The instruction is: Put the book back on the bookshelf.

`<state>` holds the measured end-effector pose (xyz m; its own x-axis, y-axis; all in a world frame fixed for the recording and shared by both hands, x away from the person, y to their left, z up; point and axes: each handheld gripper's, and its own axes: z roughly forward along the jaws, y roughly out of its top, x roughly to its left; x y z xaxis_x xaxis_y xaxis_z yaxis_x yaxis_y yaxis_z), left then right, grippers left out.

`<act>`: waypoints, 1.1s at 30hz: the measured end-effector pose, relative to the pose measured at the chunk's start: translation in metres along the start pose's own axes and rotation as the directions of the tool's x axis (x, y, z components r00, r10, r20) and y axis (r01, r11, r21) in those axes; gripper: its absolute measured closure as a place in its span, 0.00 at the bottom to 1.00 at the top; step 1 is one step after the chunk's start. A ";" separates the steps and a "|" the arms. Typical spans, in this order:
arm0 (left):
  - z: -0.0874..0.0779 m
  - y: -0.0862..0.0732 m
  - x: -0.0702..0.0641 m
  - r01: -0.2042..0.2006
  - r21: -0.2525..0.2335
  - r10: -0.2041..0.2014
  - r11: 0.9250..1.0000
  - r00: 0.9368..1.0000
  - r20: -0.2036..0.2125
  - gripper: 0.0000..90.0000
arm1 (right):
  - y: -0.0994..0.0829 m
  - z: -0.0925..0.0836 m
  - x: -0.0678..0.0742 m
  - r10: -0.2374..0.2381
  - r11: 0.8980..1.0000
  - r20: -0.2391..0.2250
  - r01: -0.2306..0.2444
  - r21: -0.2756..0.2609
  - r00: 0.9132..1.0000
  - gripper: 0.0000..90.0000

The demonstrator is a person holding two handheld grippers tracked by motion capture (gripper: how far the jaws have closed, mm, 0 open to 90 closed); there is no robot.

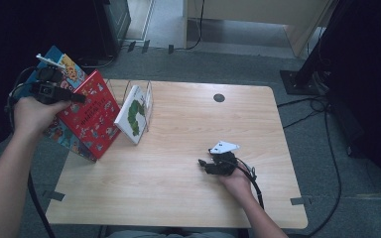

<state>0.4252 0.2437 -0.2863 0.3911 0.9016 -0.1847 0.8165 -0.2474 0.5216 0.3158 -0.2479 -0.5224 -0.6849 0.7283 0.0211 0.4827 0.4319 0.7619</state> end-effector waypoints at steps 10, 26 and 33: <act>0.005 0.016 0.003 0.042 -0.018 -0.042 0.999 0.999 -0.010 0.89 | 0.000 0.000 0.000 0.000 1.000 0.002 0.000 -0.002 1.000 0.43; 0.019 0.043 0.010 0.111 -0.088 -0.111 0.990 0.994 0.015 0.89 | 0.002 0.003 -0.001 0.007 1.000 0.004 -0.007 0.000 1.000 0.43; 0.028 0.052 0.014 0.137 -0.115 -0.136 0.984 0.991 0.010 0.89 | 0.002 0.003 -0.001 0.005 1.000 0.002 -0.005 0.000 1.000 0.43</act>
<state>0.4849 0.2331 -0.2851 0.2804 0.9233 -0.2624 0.8078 -0.0793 0.5842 0.3192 -0.2463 -0.5224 -0.6814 0.7316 0.0236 0.4864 0.4284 0.7615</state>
